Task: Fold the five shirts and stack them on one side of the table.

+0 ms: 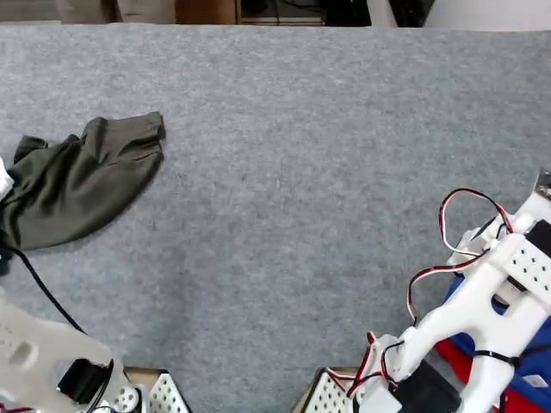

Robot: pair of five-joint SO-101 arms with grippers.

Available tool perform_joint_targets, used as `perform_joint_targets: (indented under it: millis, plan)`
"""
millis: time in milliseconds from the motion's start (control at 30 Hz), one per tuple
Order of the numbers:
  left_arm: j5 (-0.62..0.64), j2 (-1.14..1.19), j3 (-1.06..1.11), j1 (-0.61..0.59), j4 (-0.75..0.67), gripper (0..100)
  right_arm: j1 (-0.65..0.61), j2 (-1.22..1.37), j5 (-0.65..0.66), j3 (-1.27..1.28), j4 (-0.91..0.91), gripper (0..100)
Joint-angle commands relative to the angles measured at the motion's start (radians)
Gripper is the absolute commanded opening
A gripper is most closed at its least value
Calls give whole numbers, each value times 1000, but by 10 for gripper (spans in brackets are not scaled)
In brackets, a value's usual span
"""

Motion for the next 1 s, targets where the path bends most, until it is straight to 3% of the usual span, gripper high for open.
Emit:
perform_joint_targets:
  millis: [0,267,600,733,967]
  plan:
    - [-97,157,26,29,74,24,-18,-33,-9,-1,-12,44]
    - [-203,479,163,28,74,25,-19,-31,-9,-2,-14,44]
    - [-209,533,170,-5,74,25,-24,-31,-9,-2,-14,44]
    - [-209,538,176,-31,74,25,-116,-31,-20,-4,-15,44]
    - [-210,610,178,-21,64,55,-386,-31,-203,-7,-57,44]
